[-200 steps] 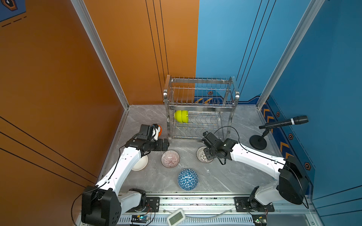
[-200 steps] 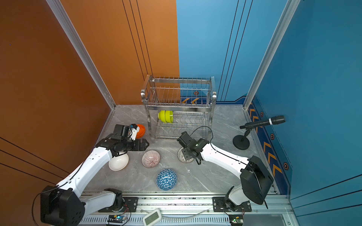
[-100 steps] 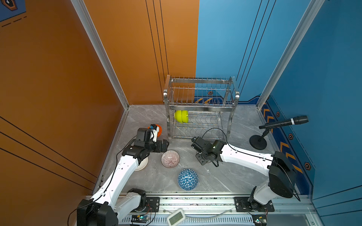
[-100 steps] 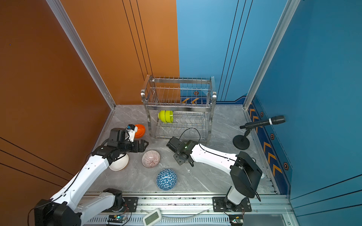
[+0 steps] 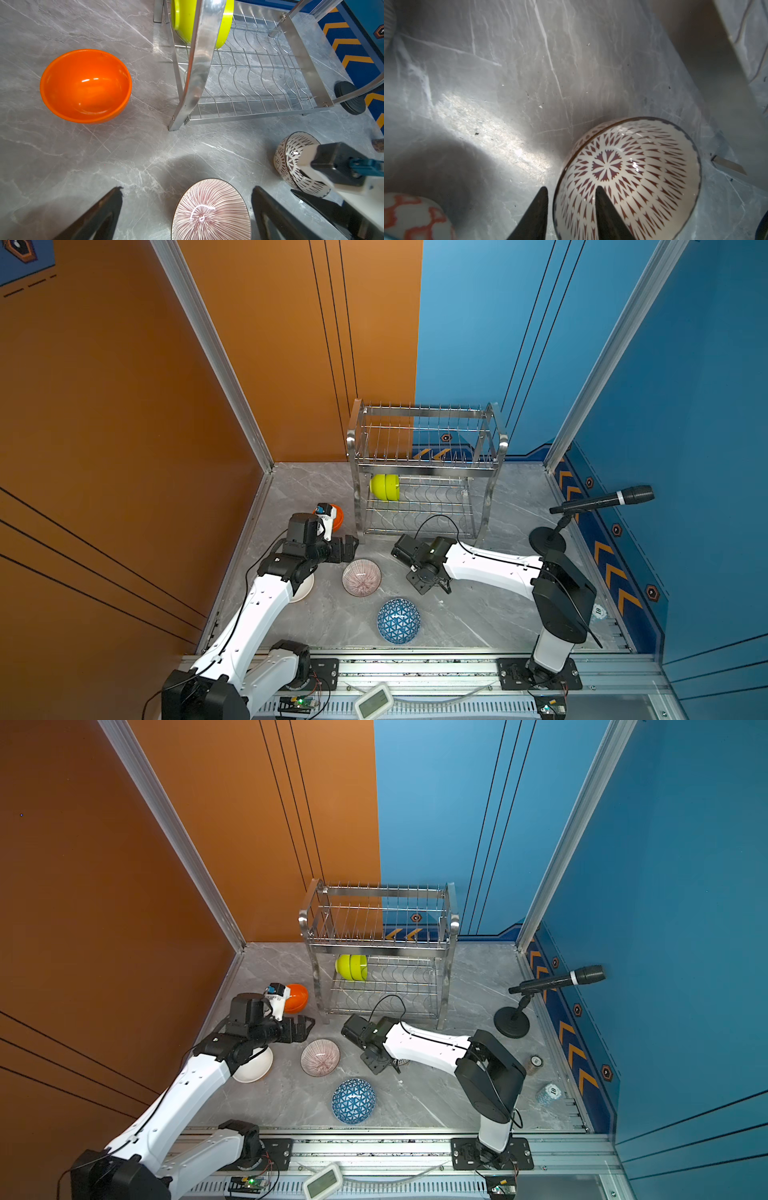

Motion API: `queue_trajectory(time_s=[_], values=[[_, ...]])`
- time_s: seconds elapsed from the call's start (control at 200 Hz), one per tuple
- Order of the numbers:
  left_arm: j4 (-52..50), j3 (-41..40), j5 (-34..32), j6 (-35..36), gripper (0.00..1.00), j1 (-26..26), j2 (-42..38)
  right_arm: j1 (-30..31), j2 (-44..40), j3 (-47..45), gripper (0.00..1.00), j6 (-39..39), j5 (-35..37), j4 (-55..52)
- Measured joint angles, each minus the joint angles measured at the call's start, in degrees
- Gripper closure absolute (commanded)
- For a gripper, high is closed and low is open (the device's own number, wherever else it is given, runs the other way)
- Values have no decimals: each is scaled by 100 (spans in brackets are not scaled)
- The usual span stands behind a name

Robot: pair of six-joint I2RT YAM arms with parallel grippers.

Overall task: Load bowls into a dish rack
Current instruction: Pick up the bowl from the center of the table.

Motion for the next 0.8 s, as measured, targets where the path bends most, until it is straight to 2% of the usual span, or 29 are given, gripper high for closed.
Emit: queue_trajectory(time_s=[0.441, 0.801], values=[[114, 0, 125, -48, 2, 76, 0, 11, 170, 111, 88, -46, -26, -55], [181, -7, 323, -131, 2, 76, -2, 9, 116, 157, 97, -44, 63, -129]])
